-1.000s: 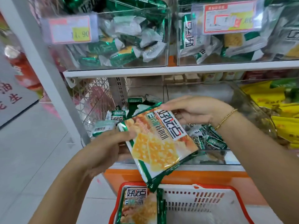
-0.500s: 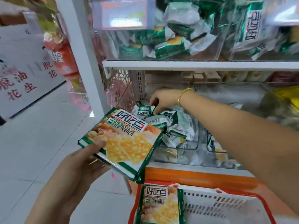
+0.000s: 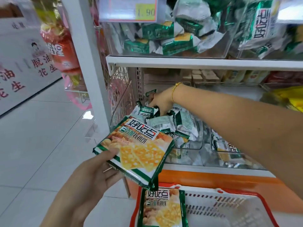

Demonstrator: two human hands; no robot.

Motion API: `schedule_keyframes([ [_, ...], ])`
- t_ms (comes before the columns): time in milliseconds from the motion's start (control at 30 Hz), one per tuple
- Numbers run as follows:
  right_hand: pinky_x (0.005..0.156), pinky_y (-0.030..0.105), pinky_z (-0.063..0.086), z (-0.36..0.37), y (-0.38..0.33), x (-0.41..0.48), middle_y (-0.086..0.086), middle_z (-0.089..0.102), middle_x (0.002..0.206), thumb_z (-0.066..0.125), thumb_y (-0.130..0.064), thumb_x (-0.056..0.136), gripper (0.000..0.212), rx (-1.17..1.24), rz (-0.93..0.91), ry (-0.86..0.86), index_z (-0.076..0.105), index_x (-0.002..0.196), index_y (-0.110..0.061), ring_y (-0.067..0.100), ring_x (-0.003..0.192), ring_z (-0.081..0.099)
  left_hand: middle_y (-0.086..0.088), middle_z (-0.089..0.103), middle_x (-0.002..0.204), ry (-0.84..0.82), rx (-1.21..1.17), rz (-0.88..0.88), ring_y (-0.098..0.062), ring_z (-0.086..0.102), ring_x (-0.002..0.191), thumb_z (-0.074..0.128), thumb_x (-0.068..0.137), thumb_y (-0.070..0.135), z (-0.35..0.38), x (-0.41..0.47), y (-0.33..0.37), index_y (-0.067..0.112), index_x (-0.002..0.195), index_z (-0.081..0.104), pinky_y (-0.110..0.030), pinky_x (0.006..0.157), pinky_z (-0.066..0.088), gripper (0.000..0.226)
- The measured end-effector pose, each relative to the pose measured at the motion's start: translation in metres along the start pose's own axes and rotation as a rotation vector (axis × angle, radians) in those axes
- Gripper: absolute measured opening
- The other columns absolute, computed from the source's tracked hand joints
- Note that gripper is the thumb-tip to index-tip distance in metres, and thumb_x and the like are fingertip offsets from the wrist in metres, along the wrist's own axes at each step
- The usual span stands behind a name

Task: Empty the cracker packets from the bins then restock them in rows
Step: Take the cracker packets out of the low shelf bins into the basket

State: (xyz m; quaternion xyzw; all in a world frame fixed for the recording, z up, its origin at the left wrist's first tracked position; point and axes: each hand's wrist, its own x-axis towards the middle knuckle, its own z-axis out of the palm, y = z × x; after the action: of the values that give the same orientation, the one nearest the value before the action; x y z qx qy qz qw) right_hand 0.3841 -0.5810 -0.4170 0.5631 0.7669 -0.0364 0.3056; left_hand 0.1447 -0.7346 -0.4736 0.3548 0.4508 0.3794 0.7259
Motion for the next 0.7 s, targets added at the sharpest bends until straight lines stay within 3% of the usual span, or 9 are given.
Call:
schedule_keyframes([
  [100, 0.106, 0.038, 0.036, 0.002, 0.005, -0.011, 0.006, 0.028, 0.155, 0.063, -0.037, 0.09, 0.075, 0.043, 0.027, -0.027, 0.023, 0.152, -0.026, 0.026, 0.135, 0.036, -0.014, 0.073, 0.101, 0.012, -0.019, 0.009, -0.027, 0.072, 0.087, 0.07, 0.061, 0.015, 0.005, -0.003, 0.003, 0.01, 0.111, 0.061, -0.038, 0.077, 0.057, 0.051],
  [167, 0.098, 0.037, 0.04, -0.003, 0.009, -0.022, 0.004, 0.032, 0.152, 0.064, -0.033, 0.09, 0.064, 0.056, 0.018, -0.002, 0.033, 0.146, -0.028, 0.023, 0.123, 0.043, -0.014, 0.073, 0.101, 0.024, -0.041, 0.013, -0.027, 0.072, 0.087, 0.063, 0.066, 0.019, 0.007, -0.002, 0.003, 0.011, 0.112, 0.06, -0.039, 0.078, 0.054, 0.046],
  [233, 0.084, 0.033, 0.041, -0.006, 0.011, -0.028, 0.004, 0.041, 0.143, 0.06, -0.024, 0.092, 0.051, 0.051, 0.008, 0.054, 0.042, 0.14, -0.027, 0.018, 0.104, 0.045, -0.014, 0.073, 0.097, 0.034, -0.075, 0.022, -0.025, 0.073, 0.08, 0.061, 0.066, 0.019, 0.01, -0.002, 0.003, 0.011, 0.106, 0.061, -0.035, 0.066, 0.06, 0.041],
  [300, 0.084, 0.032, 0.041, -0.007, 0.011, -0.033, 0.004, 0.044, 0.142, 0.054, -0.017, 0.096, 0.046, 0.037, -0.005, 0.092, 0.044, 0.14, -0.025, 0.018, 0.104, 0.048, -0.014, 0.073, 0.094, 0.046, -0.111, 0.022, -0.023, 0.073, 0.075, 0.061, 0.066, 0.018, 0.012, -0.001, 0.001, 0.011, 0.103, 0.061, -0.03, 0.057, 0.059, 0.038],
  [367, 0.087, 0.031, 0.044, -0.006, 0.008, -0.034, 0.003, 0.041, 0.147, 0.046, -0.006, 0.097, 0.05, -0.003, -0.017, 0.101, 0.042, 0.143, -0.026, 0.019, 0.109, 0.05, -0.014, 0.073, 0.096, 0.052, -0.136, 0.019, -0.024, 0.073, 0.076, 0.061, 0.067, 0.017, 0.014, -0.001, -0.001, 0.01, 0.106, 0.061, -0.033, 0.063, 0.06, 0.039],
  [467, 0.065, 0.027, 0.041, -0.003, 0.003, -0.037, 0.008, 0.037, 0.146, 0.035, 0.004, 0.093, 0.059, -0.071, 0.001, 0.051, 0.041, 0.142, -0.027, 0.017, 0.088, 0.047, -0.013, 0.074, 0.093, 0.056, -0.162, 0.032, -0.022, 0.073, 0.075, 0.062, 0.066, 0.016, 0.016, -0.001, -0.003, 0.009, 0.105, 0.062, -0.034, 0.067, 0.059, 0.039],
  [567, 0.061, 0.027, 0.04, -0.003, 0.0, -0.045, 0.004, 0.053, 0.114, 0.044, -0.019, 0.097, 0.041, -0.004, 0.042, 0.077, 0.042, 0.138, -0.021, 0.015, 0.078, 0.049, -0.012, 0.074, 0.09, 0.06, -0.172, 0.053, -0.021, 0.073, 0.072, 0.062, 0.066, 0.016, 0.017, -0.002, -0.004, 0.01, 0.104, 0.062, -0.03, 0.06, 0.06, 0.039],
  [633, 0.075, 0.03, 0.045, 0.0, 0.0, -0.05, 0.004, 0.056, 0.119, 0.054, -0.036, 0.095, 0.051, 0.032, 0.076, 0.18, 0.038, 0.14, -0.017, 0.019, 0.096, 0.055, -0.014, 0.073, 0.095, 0.06, -0.17, 0.065, -0.023, 0.073, 0.076, 0.062, 0.067, 0.016, 0.015, -0.003, -0.005, 0.011, 0.107, 0.061, -0.033, 0.066, 0.06, 0.039],
  [700, 0.065, 0.027, 0.045, 0.008, 0.001, -0.048, 0.007, 0.058, 0.111, 0.059, -0.023, 0.093, 0.051, 0.057, 0.112, 0.342, 0.04, 0.138, -0.013, 0.021, 0.09, 0.054, -0.014, 0.073, 0.1, 0.061, -0.174, 0.068, -0.024, 0.072, 0.081, 0.062, 0.068, 0.016, 0.014, -0.002, -0.006, 0.012, 0.108, 0.061, -0.035, 0.071, 0.058, 0.039],
])
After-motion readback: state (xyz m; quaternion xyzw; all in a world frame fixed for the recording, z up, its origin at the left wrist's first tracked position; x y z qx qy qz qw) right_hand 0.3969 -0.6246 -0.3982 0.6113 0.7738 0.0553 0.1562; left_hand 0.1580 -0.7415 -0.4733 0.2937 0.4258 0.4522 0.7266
